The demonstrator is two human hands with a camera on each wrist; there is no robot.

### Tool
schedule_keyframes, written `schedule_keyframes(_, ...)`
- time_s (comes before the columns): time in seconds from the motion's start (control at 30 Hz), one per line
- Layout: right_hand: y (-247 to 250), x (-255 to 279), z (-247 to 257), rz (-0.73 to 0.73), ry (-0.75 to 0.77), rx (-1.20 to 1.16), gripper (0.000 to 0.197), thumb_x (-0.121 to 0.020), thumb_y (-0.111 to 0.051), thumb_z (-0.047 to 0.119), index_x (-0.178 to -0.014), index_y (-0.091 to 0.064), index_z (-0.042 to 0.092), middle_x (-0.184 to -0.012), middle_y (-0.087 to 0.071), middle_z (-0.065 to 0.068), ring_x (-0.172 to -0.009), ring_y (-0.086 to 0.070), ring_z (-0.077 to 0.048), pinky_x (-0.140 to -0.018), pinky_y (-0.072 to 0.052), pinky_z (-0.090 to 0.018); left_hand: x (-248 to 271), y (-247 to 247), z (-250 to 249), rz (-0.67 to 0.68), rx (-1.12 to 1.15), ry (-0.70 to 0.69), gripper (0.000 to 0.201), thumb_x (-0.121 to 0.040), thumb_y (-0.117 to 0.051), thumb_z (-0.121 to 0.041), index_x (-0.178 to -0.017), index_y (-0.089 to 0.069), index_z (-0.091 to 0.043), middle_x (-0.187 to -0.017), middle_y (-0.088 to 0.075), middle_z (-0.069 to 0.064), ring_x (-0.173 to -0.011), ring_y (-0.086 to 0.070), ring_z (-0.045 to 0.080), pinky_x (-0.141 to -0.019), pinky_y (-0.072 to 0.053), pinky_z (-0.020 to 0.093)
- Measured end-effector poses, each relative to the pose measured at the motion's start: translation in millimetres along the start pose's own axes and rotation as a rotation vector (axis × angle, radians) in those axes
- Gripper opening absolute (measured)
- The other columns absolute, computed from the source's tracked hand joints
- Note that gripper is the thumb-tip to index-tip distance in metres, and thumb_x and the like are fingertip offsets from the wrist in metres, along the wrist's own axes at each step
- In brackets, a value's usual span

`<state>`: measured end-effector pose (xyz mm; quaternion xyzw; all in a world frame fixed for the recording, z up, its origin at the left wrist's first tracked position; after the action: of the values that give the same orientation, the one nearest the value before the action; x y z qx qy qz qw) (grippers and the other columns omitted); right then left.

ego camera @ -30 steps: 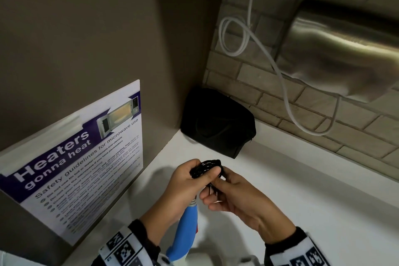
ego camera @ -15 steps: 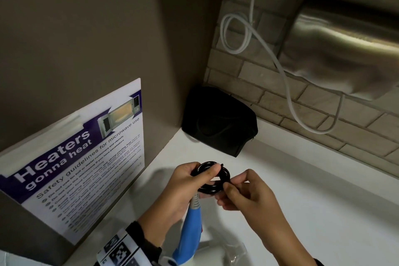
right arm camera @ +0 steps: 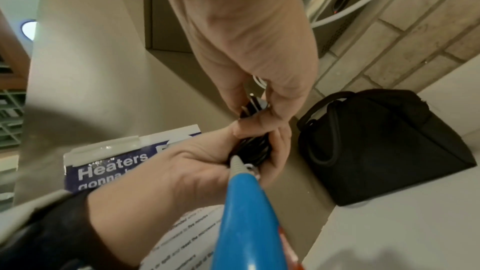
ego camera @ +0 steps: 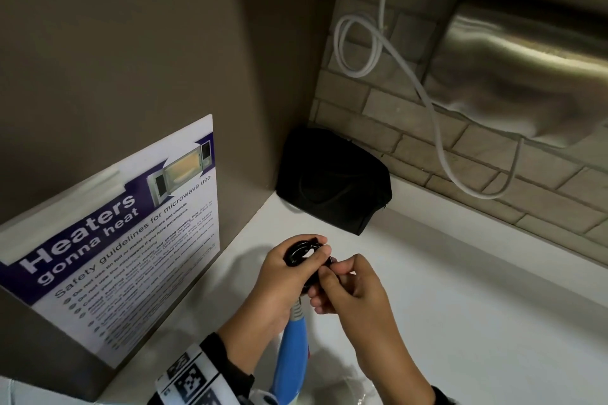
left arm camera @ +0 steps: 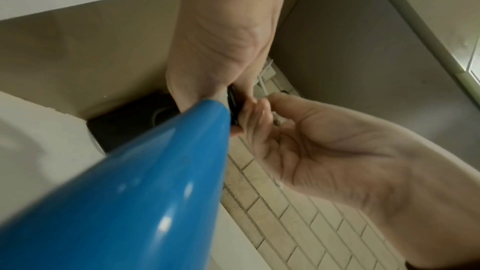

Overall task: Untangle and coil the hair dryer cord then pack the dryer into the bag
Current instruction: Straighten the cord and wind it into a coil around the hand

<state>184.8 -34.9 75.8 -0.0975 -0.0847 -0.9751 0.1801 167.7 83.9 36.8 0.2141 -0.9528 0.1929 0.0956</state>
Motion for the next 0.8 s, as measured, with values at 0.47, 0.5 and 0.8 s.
schedule_keyframes(0.47,-3.3,4.0,-4.8,0.078,-0.088,-0.105,0.01,-0.096,-0.053,0.011,-0.098,-0.053,0.001,-0.067,-0.071,-0.013,-0.057,-0.066,-0.02,-0.057,-0.055,-0.027,-7.3,-1.8,3.1,0.161,0.133,0.146,0.023,-0.091,-0.058,-0.024,-0.112,-0.063,-0.016,-0.106,-0.074,0.01,-0.101,-0.069,0.027,-0.082,-0.055,0.038)
schedule_keyframes(0.5,-2.9,3.1,-6.6,0.078,-0.093,-0.103,0.011,-0.096,-0.053,0.012,-0.1,-0.055,0.002,-0.071,-0.072,-0.014,-0.06,-0.068,-0.021,-0.06,-0.056,-0.027,-7.0,-2.4,2.9,0.163,0.158,0.142,0.023,-0.093,-0.056,-0.022,-0.113,-0.062,-0.016,-0.108,-0.073,0.01,-0.101,-0.069,0.027,-0.079,-0.055,0.035)
schedule_keyframes(0.8,-4.2,17.7,-7.0,0.1,-0.016,-0.133,0.009,-0.091,-0.057,0.002,-0.099,-0.054,0.0,-0.069,-0.07,-0.014,-0.058,-0.064,-0.018,-0.058,-0.054,-0.023,-11.5,7.6,0.3,0.012,0.227,0.034,0.011,-0.086,-0.065,-0.015,-0.097,-0.067,-0.016,-0.102,-0.073,0.014,-0.089,-0.072,0.032,-0.072,-0.056,0.037)
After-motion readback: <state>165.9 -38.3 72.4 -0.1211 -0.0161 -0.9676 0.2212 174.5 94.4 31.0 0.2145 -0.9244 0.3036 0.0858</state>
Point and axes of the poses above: each hand's wrist, its own x-axis away from the middle knuckle, its own y-axis out of the back of the hand, z = x × y, the point moved 10 cm from there along -x, towards the middle knuckle
